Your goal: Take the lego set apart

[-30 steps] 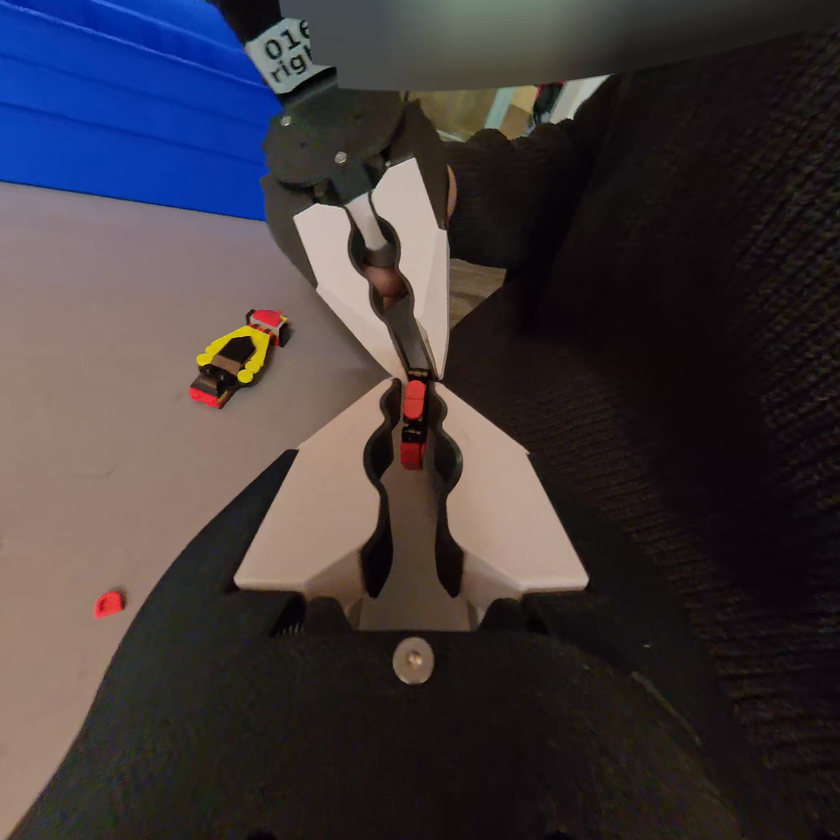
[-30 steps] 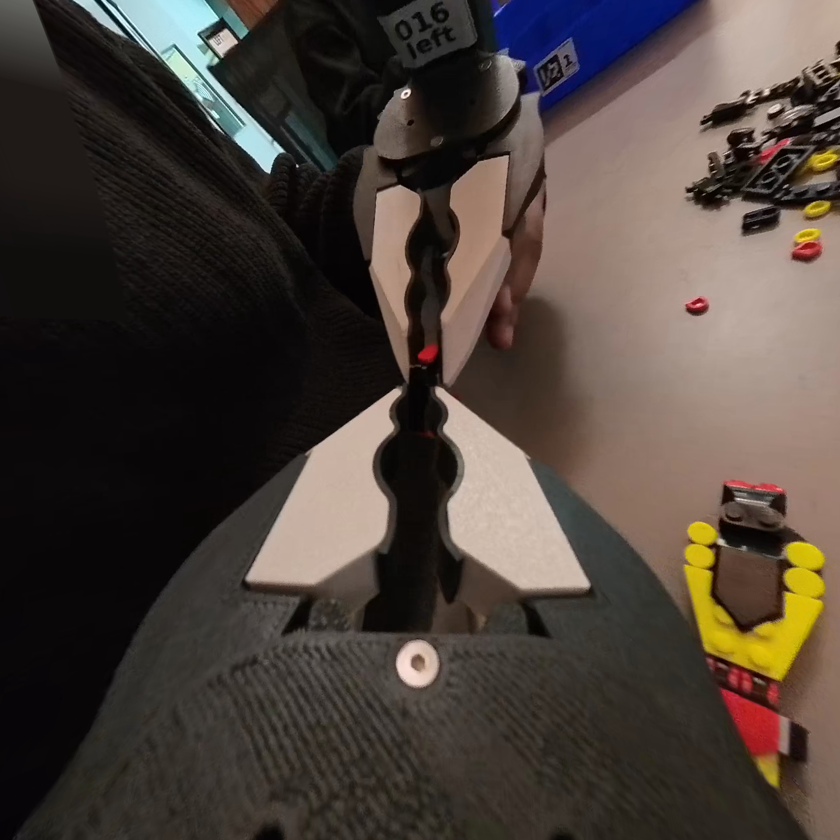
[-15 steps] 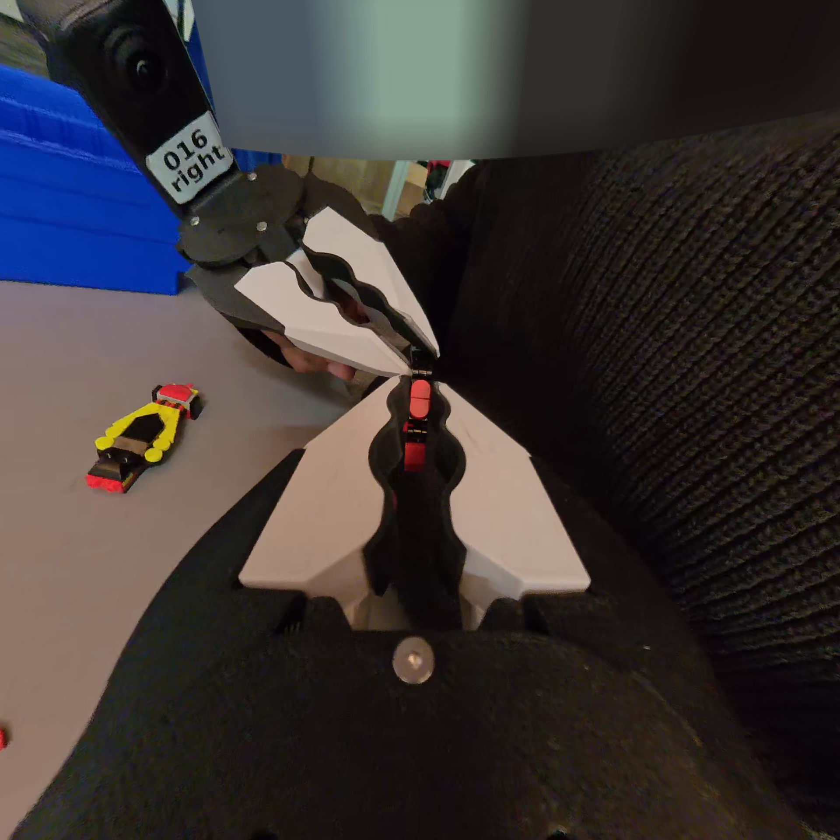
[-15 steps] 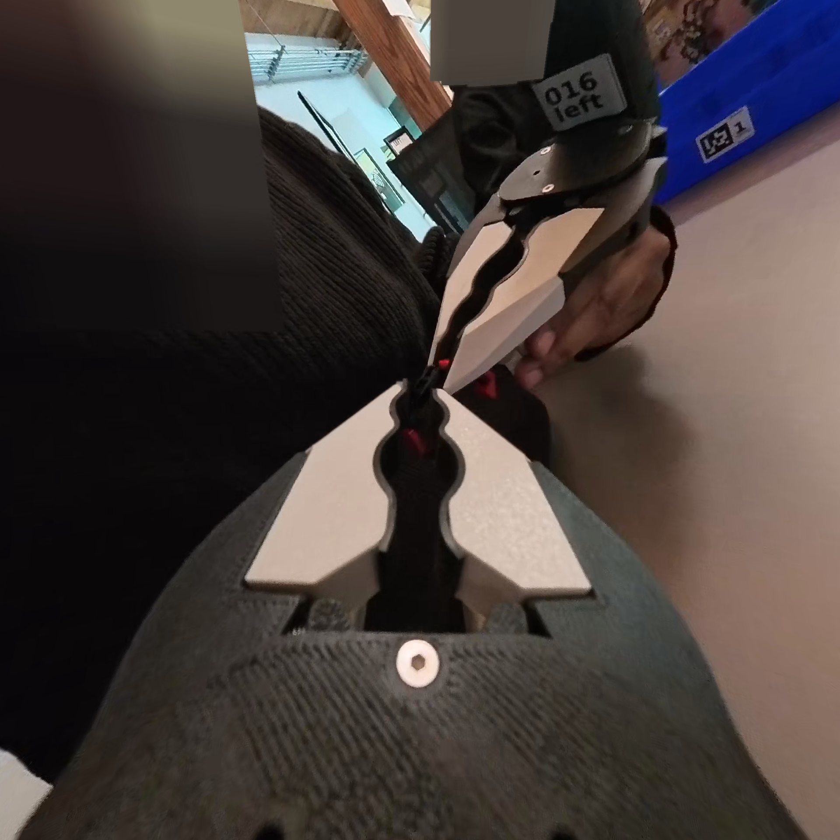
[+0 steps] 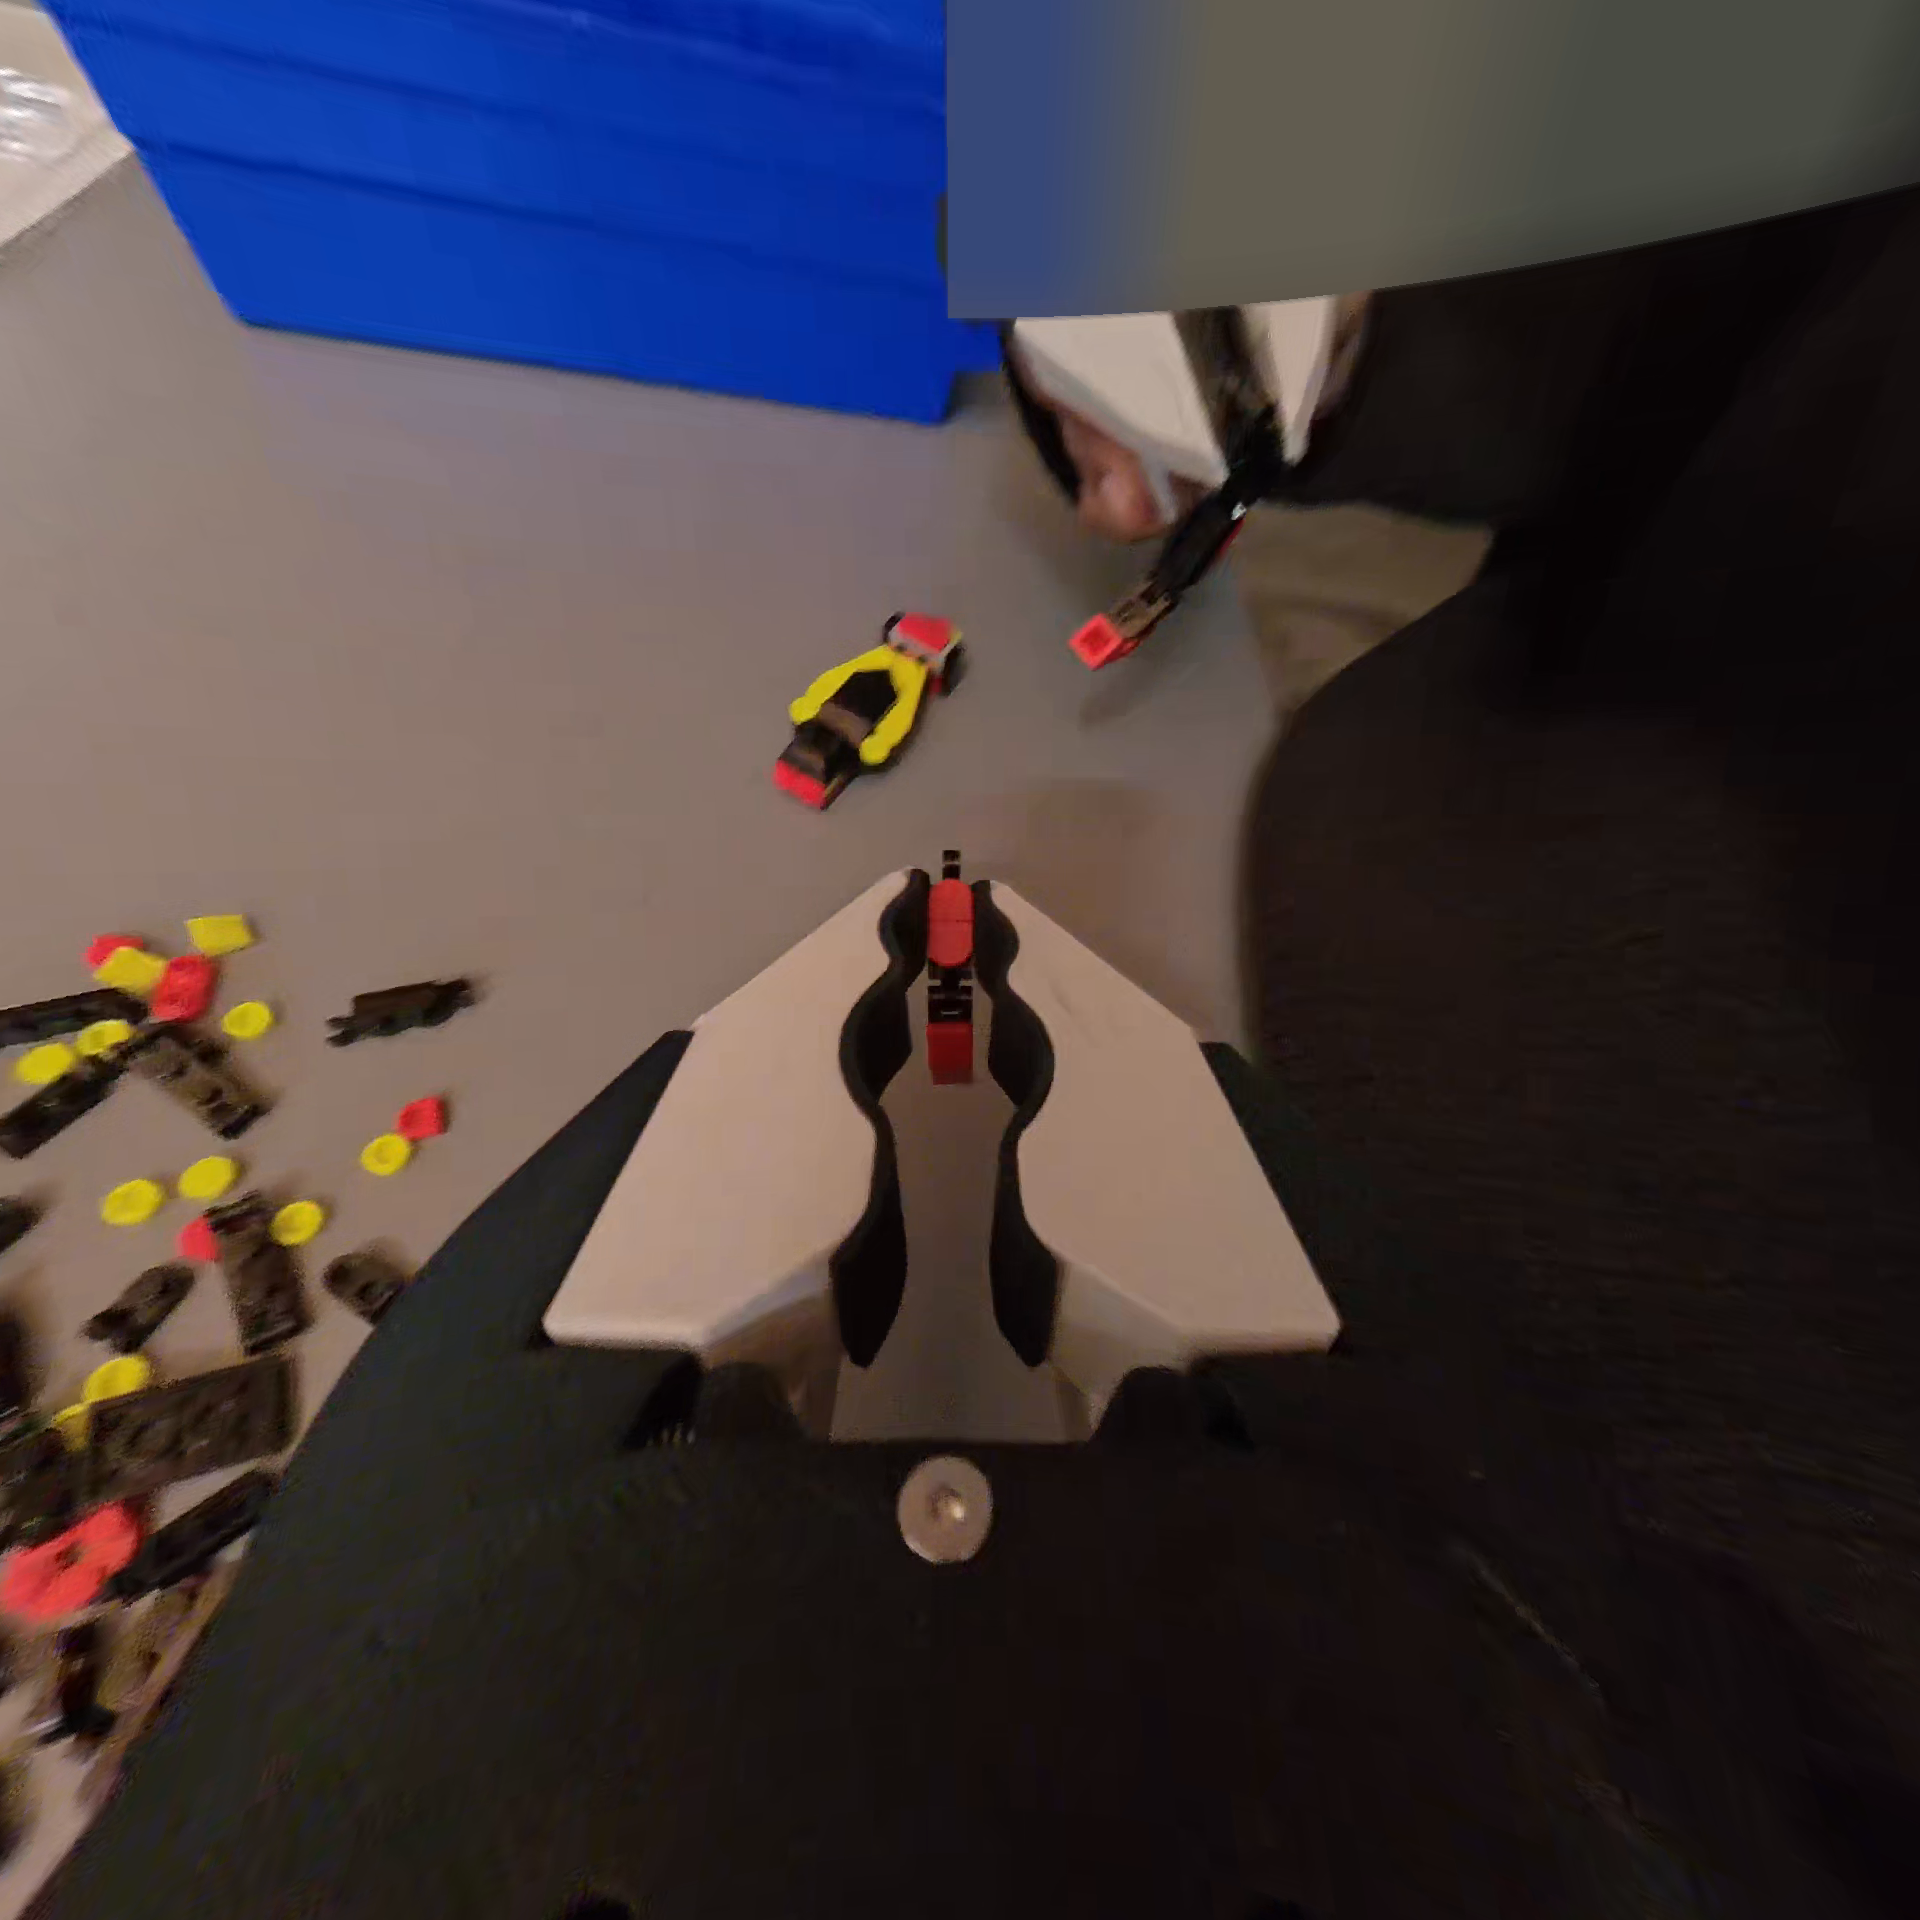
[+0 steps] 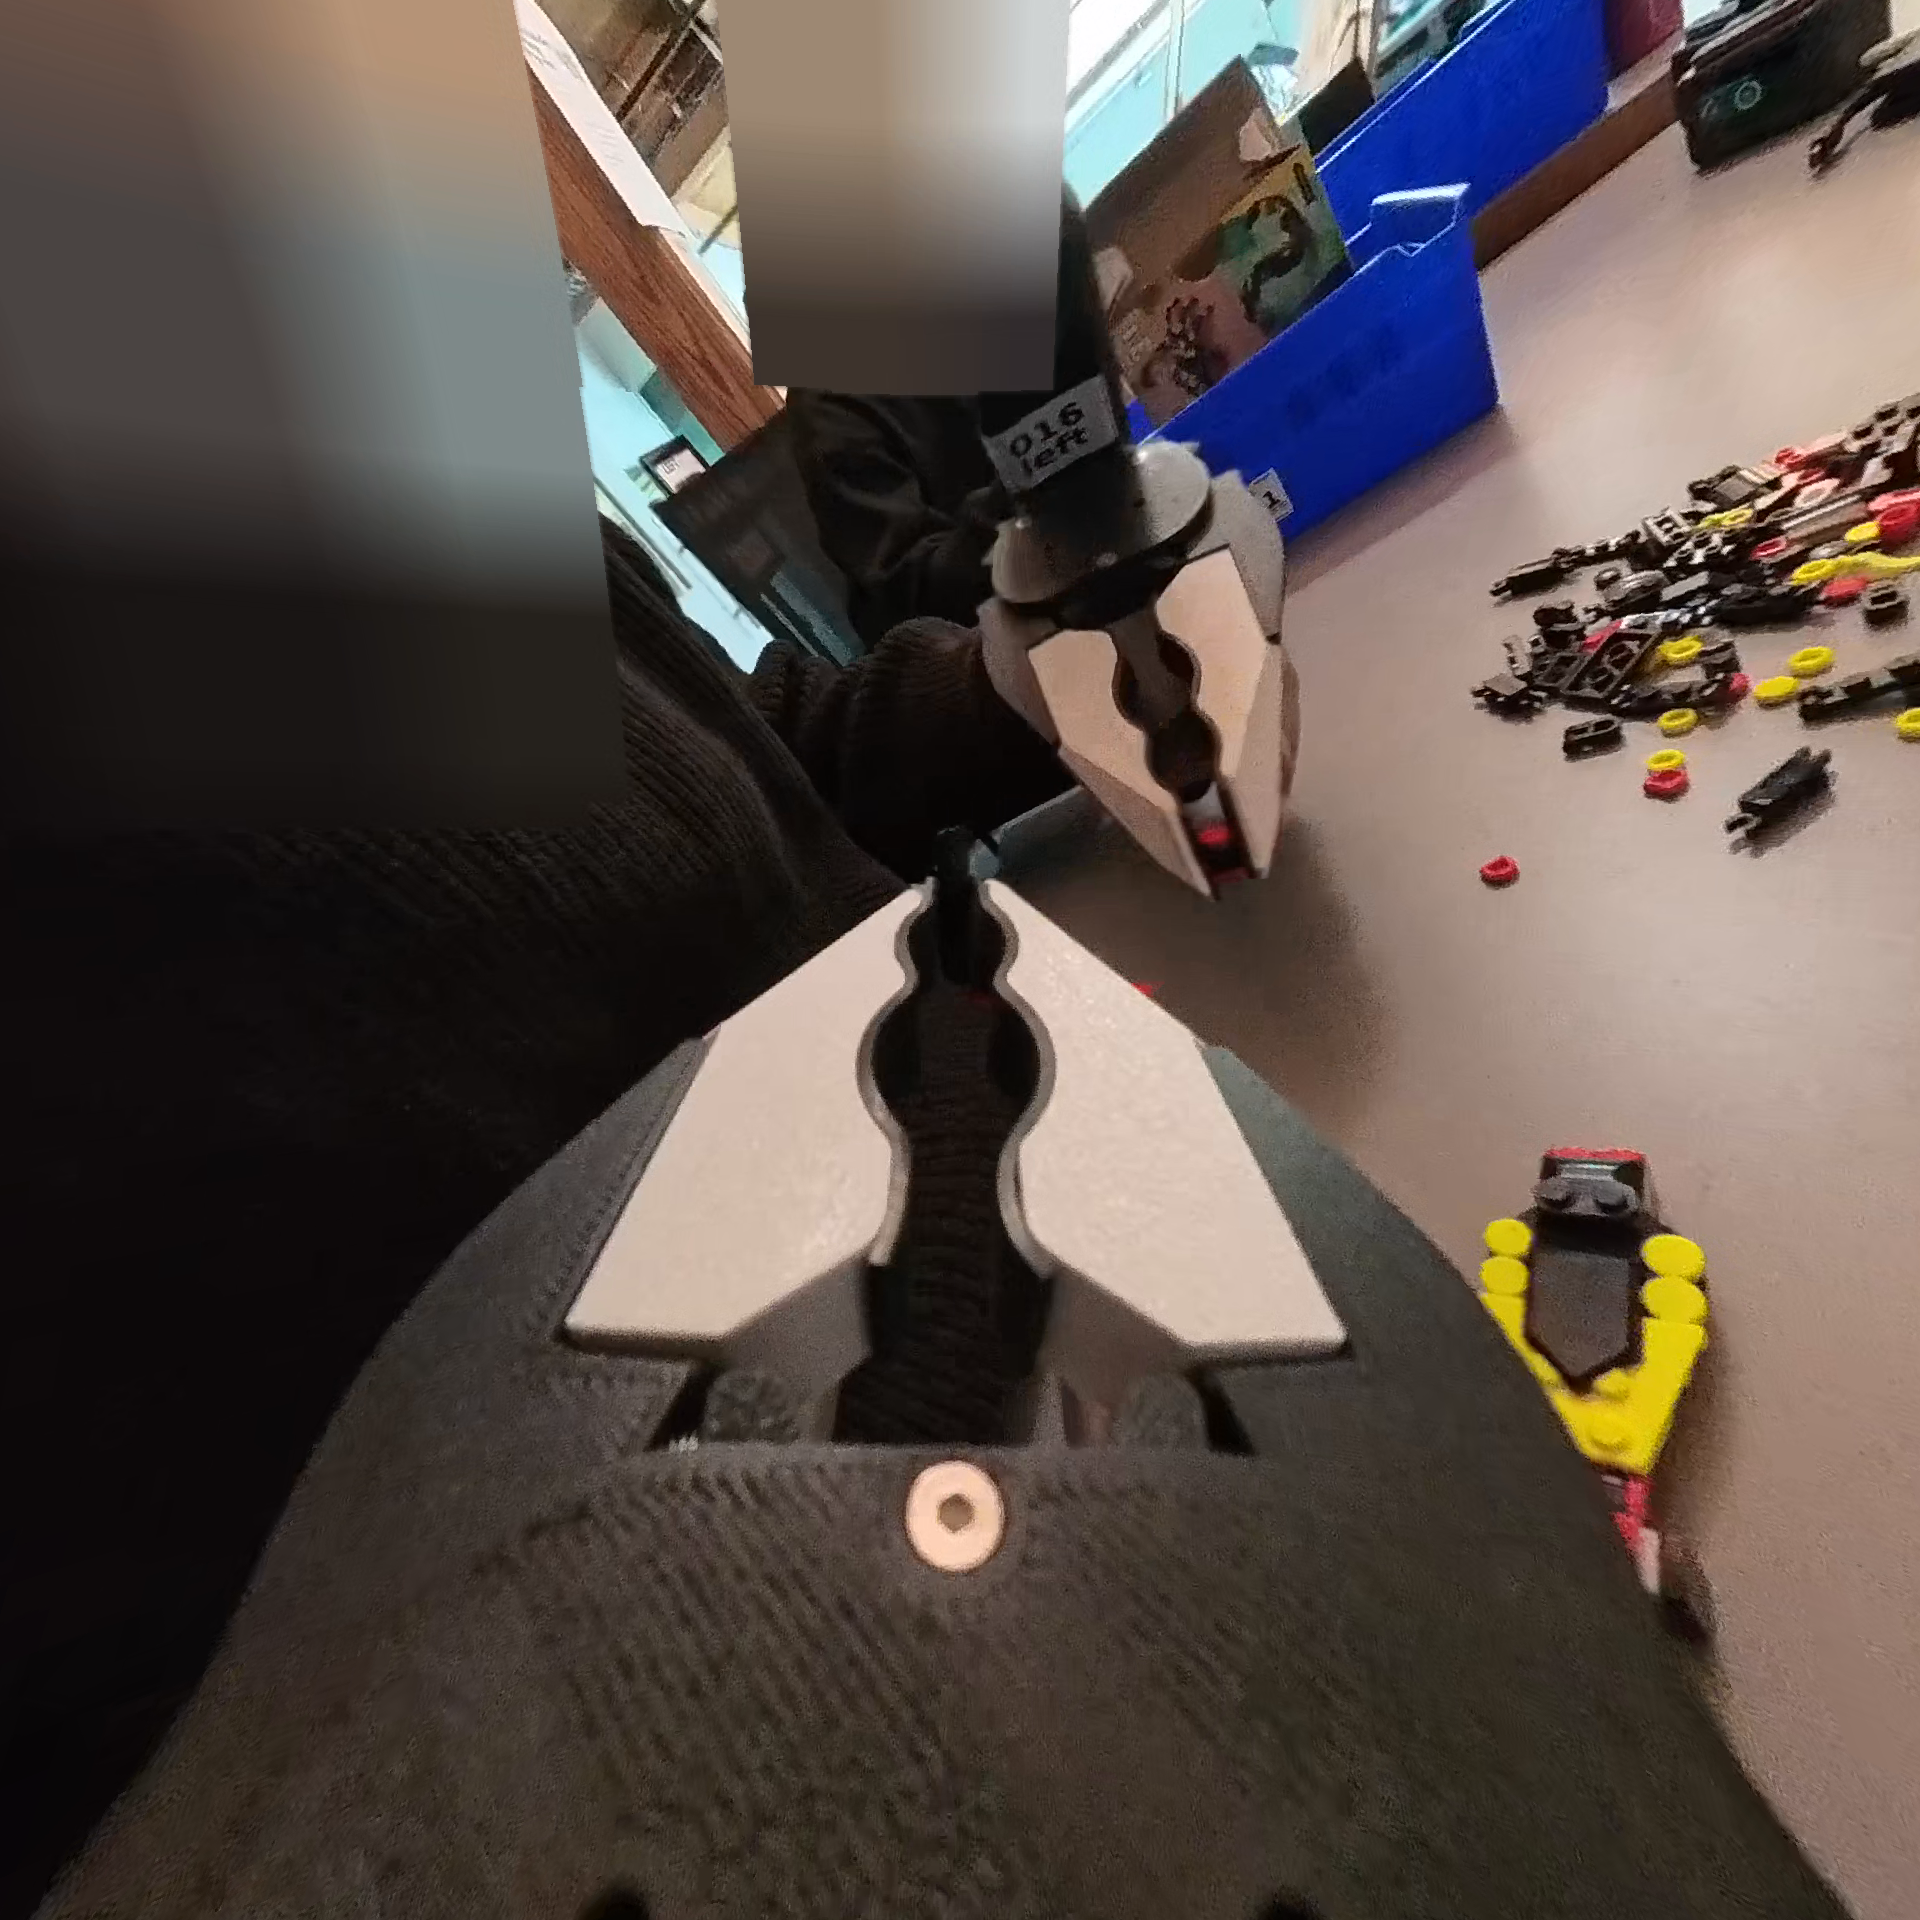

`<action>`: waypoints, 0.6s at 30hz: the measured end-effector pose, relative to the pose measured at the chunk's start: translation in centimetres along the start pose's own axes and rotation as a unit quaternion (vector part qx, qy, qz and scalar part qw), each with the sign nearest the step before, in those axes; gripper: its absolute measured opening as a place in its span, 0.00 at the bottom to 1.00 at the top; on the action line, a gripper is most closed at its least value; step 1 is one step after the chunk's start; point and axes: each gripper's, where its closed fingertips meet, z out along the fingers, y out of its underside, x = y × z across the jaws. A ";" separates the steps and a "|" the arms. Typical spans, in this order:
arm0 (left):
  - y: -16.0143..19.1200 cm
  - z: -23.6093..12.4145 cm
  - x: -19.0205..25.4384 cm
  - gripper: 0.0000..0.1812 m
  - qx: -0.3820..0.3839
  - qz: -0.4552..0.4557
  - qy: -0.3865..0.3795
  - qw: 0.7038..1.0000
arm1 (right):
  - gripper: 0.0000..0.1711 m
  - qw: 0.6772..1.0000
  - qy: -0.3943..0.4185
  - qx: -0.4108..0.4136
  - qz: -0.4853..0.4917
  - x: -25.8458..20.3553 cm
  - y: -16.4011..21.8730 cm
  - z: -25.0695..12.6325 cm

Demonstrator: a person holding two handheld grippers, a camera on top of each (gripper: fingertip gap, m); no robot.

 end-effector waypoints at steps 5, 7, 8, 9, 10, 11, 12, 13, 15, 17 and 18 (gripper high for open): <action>3.3 1.2 -1.7 0.03 -0.093 0.063 -0.079 0.991 | 0.03 1.000 0.013 -0.012 -0.007 0.7 0.6 0.3; 3.8 1.1 -2.4 0.03 -0.111 0.073 -0.099 0.986 | 0.03 1.000 0.010 -0.013 -0.004 0.7 0.6 0.5; 3.9 1.1 -2.4 0.02 -0.112 0.069 -0.097 0.987 | 0.03 1.000 0.008 -0.012 -0.002 0.6 0.6 0.6; 4.0 1.1 -2.4 0.03 -0.111 0.062 -0.094 0.987 | 0.03 1.000 0.006 -0.014 0.000 0.6 0.7 0.7; 3.9 1.1 -2.3 0.03 -0.107 0.058 -0.089 0.989 | 0.03 1.000 0.008 -0.016 0.000 0.7 0.8 0.7; 3.7 1.0 -2.2 0.04 -0.101 0.054 -0.084 0.990 | 0.03 1.000 0.013 -0.019 0.000 0.8 0.9 0.7; 3.5 1.1 -1.9 0.07 -0.094 0.048 -0.075 0.992 | 0.03 1.000 0.017 -0.024 0.001 1.0 1.1 0.7; 3.3 1.1 -1.4 0.11 -0.087 0.040 -0.060 0.994 | 0.03 0.999 0.020 -0.026 0.003 1.1 1.1 0.7; 3.0 1.2 -0.9 0.17 -0.079 0.029 -0.043 0.995 | 0.03 0.999 0.028 -0.023 0.007 1.4 1.1 0.6; 2.6 1.3 -0.9 0.24 -0.071 0.031 -0.046 0.996 | 0.03 0.999 0.040 -0.013 0.014 1.9 0.8 0.5; 2.1 1.3 -0.7 0.25 -0.058 0.032 -0.047 0.997 | 0.03 0.999 0.046 0.000 0.023 2.2 0.5 0.4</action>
